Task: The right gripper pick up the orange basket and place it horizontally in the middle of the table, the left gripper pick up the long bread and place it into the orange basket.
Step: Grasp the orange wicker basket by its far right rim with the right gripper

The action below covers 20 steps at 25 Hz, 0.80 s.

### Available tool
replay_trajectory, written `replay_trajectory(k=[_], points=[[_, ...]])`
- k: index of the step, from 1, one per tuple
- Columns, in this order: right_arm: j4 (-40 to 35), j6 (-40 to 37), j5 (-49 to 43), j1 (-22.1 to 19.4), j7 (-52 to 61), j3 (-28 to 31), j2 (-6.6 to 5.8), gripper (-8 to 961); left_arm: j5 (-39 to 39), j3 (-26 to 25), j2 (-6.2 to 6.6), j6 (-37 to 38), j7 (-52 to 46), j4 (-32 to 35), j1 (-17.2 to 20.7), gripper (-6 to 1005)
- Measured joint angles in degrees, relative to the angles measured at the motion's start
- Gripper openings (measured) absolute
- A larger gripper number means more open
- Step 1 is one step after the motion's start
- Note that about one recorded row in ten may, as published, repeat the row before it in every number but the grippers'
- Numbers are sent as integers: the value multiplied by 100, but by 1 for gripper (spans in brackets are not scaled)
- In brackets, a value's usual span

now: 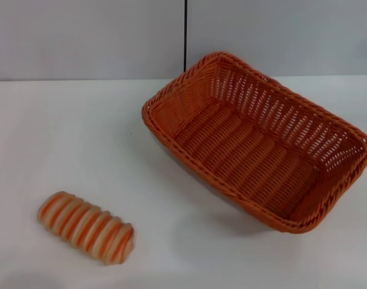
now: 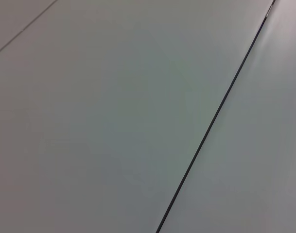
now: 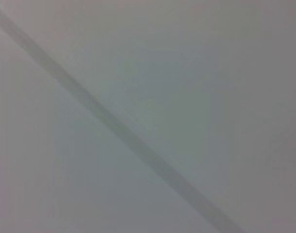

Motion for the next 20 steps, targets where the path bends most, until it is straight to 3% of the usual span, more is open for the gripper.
replay_trajectory(k=[3, 5, 9, 14, 20], points=[[-802, 367, -352, 117, 1008, -722, -310, 468, 17, 4, 0, -36, 0, -2, 1, 743], [-1555, 596, -743, 251, 1592, -1123, -440, 465, 17, 4, 0, -36, 0, -2, 1, 760], [-2917, 975, -1800, 585, 2407, -1586, -470, 458, 39, 16, 0, -86, -3, -5, -10, 794], [-3607, 1152, -2989, 958, 3000, -2021, -500, 450, 47, 81, 0, -104, -4, -68, 29, 799], [-3408, 1260, -4153, 1537, 3069, -2080, -550, 441, 50, 101, 0, -106, -5, -70, 38, 798]])
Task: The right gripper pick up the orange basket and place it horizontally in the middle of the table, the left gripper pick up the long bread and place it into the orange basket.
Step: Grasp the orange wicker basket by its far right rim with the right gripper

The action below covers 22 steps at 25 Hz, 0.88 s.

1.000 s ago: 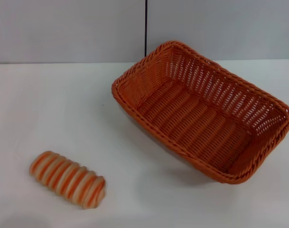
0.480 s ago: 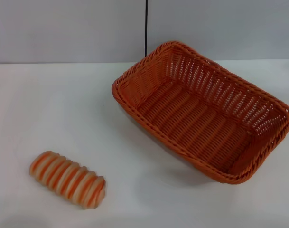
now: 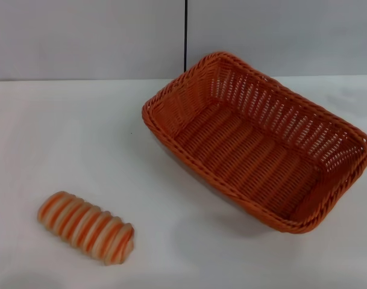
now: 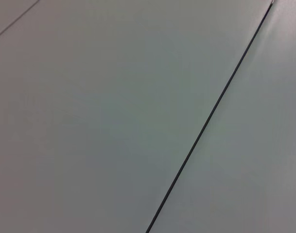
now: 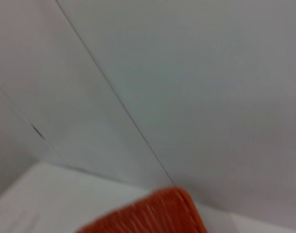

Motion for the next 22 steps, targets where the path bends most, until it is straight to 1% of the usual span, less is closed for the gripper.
replay_trajectory(k=[1, 2, 3, 4, 5, 7, 9, 10, 14, 17, 20, 21, 22], points=[[269, -33, -432, 179, -115, 2, -5, 439, 1, 0, 0, -3, -50, -5, -4, 797], [269, -33, -432, 179, -115, 2, -5, 437, 1, 0, 0, -3, -50, -5, -4, 797], [428, -39, -581, 248, -184, 10, -13, 436, 1, 7, 0, -26, -92, -5, -6, 797], [879, -87, -846, 427, -376, 20, -78, 434, 1, 7, 0, -26, -92, -5, -6, 797], [879, -87, -846, 427, -376, 20, -78, 432, 1, 7, 0, -26, -92, -5, -6, 796], [1211, -173, -1062, 540, -522, 5, -119, 429, 4, 14, 0, -95, -125, -6, -5, 796], [1561, -368, -1411, 666, -703, -6, -127, 426, 4, 39, 0, -157, -145, -5, 3, 795], [1561, -368, -1411, 666, -703, -6, -127, 424, 4, 50, 0, -160, -149, -4, 7, 795], [2004, -574, -1593, 747, -971, -16, -89, 418, 3, 52, 0, -167, -165, -4, 8, 794], [2103, -606, -1594, 772, -1047, -21, -66, 413, -2, 52, 0, -212, -277, -4, 8, 794], [2148, -677, -1597, 785, -1075, -131, 5, 408, -20, 49, 0, -283, -359, -4, 8, 793], [2168, -734, -1601, 786, -1075, -273, 56, 407, -18, 47, 0, -284, -360, -4, 8, 793], [2168, -734, -1601, 786, -1075, -273, 56, 405, -18, 47, 0, -284, -360, -4, 8, 792]])
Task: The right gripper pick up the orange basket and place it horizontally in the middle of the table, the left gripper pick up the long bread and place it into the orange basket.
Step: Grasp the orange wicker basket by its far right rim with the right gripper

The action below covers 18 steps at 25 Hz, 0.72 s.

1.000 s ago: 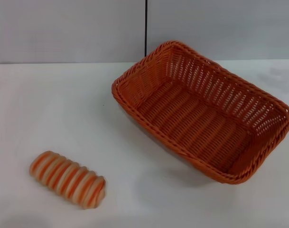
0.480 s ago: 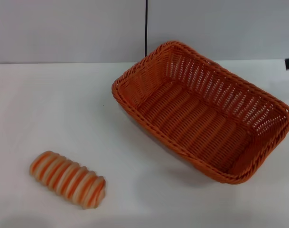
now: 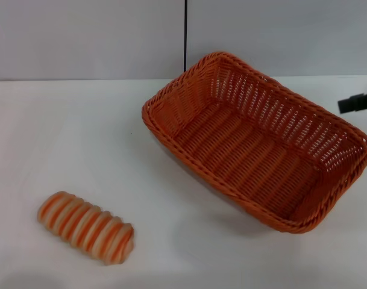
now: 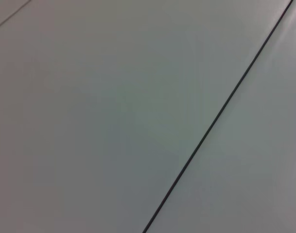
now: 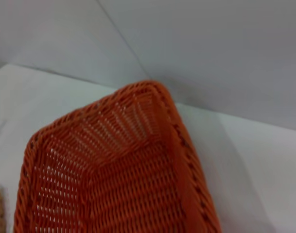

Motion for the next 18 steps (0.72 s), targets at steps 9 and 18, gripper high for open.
replay_trajectory(k=[9, 18], points=[[137, -536, -327, 6, -2, -493, 307, 391, -4, -1, 0, 0, -53, 0, 27, 790], [113, -729, -358, -23, -36, -735, 471, 376, -24, -1, 0, -6, -89, 0, 35, 788]])
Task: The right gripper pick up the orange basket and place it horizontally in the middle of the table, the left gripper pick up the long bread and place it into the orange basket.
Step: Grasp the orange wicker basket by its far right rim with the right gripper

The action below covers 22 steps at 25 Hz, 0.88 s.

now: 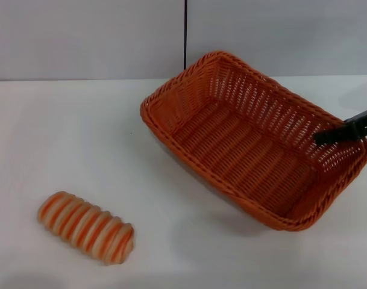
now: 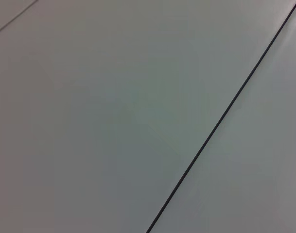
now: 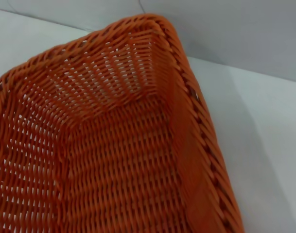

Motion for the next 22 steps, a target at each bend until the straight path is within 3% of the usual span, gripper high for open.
replay_trajectory(k=[5, 10, 16, 22], points=[[-71, 24, 33, -29, -101, 35, 17, 368, 11, 0, 0, -25, -2, 0, 0, 787], [-147, 62, 85, -46, -141, 35, 18, 156, 24, 0, 0, -88, -4, 0, -1, 786], [-419, 212, 285, -130, -243, 57, 29, 150, 41, 0, 0, -153, -7, 0, -14, 785], [-1180, 1038, 1634, -504, -570, 353, -30, 148, 44, 0, 1, -160, -75, 0, -43, 783]])
